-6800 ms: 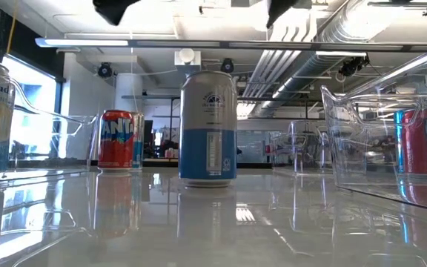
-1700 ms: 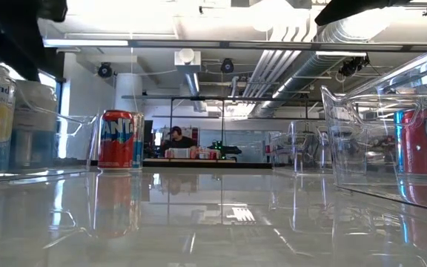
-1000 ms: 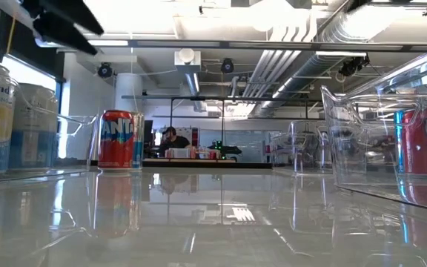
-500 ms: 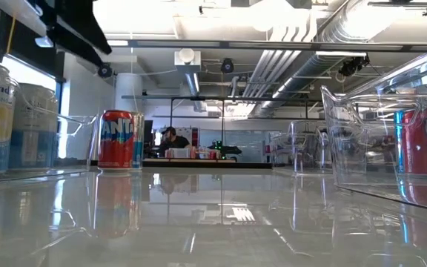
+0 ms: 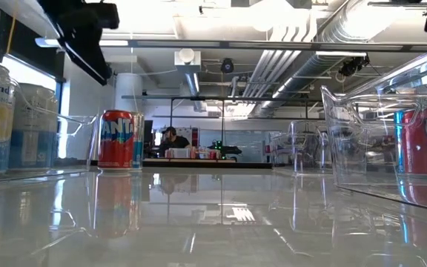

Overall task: Sort soda cans
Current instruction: Put the top left red soda can into the top transparent bin

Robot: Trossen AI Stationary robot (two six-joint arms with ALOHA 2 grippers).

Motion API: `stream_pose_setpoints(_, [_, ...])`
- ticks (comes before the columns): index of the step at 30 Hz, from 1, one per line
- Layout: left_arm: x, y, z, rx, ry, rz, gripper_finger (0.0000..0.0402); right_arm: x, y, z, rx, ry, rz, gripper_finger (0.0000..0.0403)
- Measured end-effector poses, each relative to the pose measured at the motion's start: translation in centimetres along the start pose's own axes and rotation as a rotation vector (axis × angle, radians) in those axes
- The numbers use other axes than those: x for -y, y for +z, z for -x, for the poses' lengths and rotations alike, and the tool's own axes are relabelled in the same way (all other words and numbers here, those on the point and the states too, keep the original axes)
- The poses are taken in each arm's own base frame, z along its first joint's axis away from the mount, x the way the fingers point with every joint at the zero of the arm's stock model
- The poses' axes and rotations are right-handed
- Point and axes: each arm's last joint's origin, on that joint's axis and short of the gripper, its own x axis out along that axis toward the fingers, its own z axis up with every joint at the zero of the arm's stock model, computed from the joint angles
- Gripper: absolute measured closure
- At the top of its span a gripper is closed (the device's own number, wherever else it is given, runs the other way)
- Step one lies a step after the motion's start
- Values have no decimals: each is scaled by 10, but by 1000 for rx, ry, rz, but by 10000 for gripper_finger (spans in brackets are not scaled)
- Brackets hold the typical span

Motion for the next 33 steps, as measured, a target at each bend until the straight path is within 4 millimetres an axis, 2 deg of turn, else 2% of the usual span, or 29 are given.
stream_pose_setpoints(8, [-21, 10, -28, -87, 89, 29, 59, -1, 1, 0, 47, 12, 7, 36])
stream_pose_setpoints(19, [-29, 15, -79, -277, 106, 32, 59, -2, -7, 5, 138, 42, 62, 36])
stream_pose_setpoints(27, [-26, 15, -88, -307, 91, 9, 64, -4, -7, 5, 146, 64, 52, 36])
stream_pose_setpoints(33, [-22, 20, -90, -261, -17, 32, 99, -4, -6, 6, 180, 59, 102, 36])
